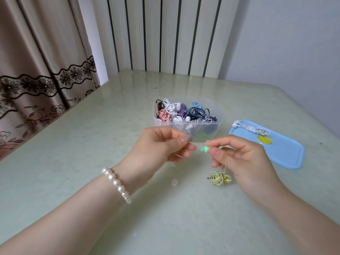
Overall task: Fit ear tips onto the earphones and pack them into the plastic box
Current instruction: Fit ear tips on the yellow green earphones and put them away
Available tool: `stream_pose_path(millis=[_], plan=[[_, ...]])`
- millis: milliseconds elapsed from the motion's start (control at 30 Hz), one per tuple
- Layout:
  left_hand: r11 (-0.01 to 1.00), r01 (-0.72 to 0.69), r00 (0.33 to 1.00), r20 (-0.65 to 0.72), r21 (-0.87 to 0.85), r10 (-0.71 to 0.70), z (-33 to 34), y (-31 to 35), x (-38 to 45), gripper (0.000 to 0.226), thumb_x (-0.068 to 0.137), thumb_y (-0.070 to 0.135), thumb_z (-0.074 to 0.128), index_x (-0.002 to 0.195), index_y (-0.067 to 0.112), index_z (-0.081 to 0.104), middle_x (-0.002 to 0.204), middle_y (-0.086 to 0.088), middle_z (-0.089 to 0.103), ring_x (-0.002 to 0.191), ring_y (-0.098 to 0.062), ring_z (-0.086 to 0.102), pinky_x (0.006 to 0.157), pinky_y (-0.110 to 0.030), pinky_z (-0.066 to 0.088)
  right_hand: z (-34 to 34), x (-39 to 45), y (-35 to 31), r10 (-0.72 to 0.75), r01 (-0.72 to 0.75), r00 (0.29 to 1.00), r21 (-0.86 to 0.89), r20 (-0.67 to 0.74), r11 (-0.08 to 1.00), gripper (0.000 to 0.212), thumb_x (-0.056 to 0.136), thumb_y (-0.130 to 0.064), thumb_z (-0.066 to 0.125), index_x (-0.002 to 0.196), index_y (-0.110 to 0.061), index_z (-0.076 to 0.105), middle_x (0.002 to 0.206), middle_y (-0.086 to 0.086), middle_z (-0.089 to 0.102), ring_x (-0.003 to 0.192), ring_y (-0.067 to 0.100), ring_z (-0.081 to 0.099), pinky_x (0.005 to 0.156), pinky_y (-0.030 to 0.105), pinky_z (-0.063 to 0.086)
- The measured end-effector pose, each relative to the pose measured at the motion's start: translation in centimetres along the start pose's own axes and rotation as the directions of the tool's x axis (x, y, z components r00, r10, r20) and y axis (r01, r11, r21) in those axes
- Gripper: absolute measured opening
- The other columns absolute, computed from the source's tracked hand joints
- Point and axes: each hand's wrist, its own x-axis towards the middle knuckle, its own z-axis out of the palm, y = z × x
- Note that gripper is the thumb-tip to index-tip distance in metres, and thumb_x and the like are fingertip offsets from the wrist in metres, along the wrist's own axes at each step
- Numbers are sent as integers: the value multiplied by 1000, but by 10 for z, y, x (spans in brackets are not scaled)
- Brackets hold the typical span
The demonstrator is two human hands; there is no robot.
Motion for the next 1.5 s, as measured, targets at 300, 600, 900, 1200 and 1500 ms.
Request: stream_pose_path(millis=[300, 600, 900, 1200, 1500], plan=[[537, -80, 993, 18, 840, 120, -20, -17, 11, 16, 77, 22, 73, 92, 20, 72, 71, 12, 59, 62, -2, 50, 57, -11, 34, -5, 2, 4, 188, -175, 981, 182, -53, 968, 14, 61, -19, 65, 72, -17, 74, 62, -2, 57, 52, 13, 51, 59, 29, 37], [440, -129, 979, 45, 889, 197, -11, -31, 14, 18, 82, 24, 65, 99, 19, 69, 90, 3, 58, 76, -9, 46, 66, -12, 31, -5, 3, 6, 232, -222, 971, 136, -62, 966, 14, 58, -23, 67, 69, -20, 74, 64, -4, 61, 55, 14, 54, 56, 25, 38], [589, -151, 961, -22, 794, 276, -13, -28, 15, 10, 77, 14, 71, 72, 22, 71, 75, 5, 64, 65, -10, 54, 63, -18, 40, -5, 3, 7, 266, -262, 963, 78, -50, 962, 19, 56, -27, 69, 72, -17, 73, 66, 3, 64, 62, 22, 53, 57, 28, 39], [909, -103, 985, -85, 403, 149, -6, -23, 10, 21, 75, -4, 69, 64, 14, 67, 53, 7, 64, 57, -10, 64, 67, -20, 54, -4, 1, 1, 241, -240, 969, 21, -48, 970, 8, 68, -22, 70, 73, -16, 70, 62, 11, 60, 57, 25, 57, 55, 35, 44], [454, -264, 942, 127, 851, 310, -9, -31, 8, 14, 75, 7, 69, 82, 17, 75, 81, 4, 71, 67, -5, 55, 63, -4, 36, -4, 1, 1, 209, -214, 975, -65, -73, 975, 4, 77, -10, 68, 75, -13, 68, 63, 16, 61, 56, 21, 59, 54, 32, 44]])
